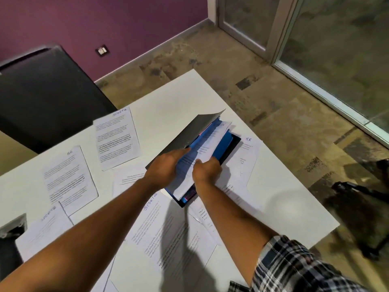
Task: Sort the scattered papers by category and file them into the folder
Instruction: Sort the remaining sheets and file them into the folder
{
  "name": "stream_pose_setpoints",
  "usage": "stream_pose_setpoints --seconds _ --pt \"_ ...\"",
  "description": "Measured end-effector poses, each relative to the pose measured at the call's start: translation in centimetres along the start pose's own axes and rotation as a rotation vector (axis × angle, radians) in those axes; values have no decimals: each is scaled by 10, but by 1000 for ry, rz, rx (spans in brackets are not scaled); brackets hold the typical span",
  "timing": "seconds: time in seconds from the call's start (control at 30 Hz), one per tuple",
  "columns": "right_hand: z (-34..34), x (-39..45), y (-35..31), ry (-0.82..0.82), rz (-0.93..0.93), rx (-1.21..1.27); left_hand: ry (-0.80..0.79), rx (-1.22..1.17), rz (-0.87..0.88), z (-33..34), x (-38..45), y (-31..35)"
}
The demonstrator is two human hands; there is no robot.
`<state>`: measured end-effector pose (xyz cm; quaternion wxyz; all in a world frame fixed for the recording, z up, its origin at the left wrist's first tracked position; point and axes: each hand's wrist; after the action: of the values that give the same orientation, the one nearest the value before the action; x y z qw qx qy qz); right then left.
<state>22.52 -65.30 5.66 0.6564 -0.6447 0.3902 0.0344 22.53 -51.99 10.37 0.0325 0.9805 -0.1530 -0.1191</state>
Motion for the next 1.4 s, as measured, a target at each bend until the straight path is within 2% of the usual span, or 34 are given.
stream_pose_setpoints --seconds 0.17,0.23,0.4,0.5,0.6,0.73,0.93,1.1,1.23,1.33,1.4 --pt "16 8 -5 28 89 -90 -2 -49 35 -15 6 19" --pt "20 10 -7 20 101 -89 33 -76 36 -13 7 17" --pt "28 16 -7 26 131 -65 0 -162 11 -1 7 8" --pt "32 18 -5 37 147 -92 10 -118 31 -3 9 5" --pt "32 18 -4 23 213 -48 -27 -153 39 -2 10 7" --pt "24 24 -1 -31 208 -112 -4 -224 53 5 9 2" --pt "21 33 -4 -25 293 27 38 -254 89 6 7 9" --pt "-1 35 -5 -106 75 -187 19 -137 67 10 7 12" --pt "-36 33 7 -129 -273 -273 12 -165 91 16 1 26" --pt "-65 37 23 -129 -589 -546 -110 -94 32 28 2 30" --pt "-80 46 37 -232 -651 -709 -125 -98 43 40 1 31"
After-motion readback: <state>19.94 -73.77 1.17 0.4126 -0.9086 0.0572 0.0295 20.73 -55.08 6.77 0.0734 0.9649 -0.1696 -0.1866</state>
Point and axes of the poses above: each hand's wrist, its own x-axis towards the middle knuckle, its own z-axis out of the palm, y = z × x, and after that the axes turned 15 degrees about x, right-handed
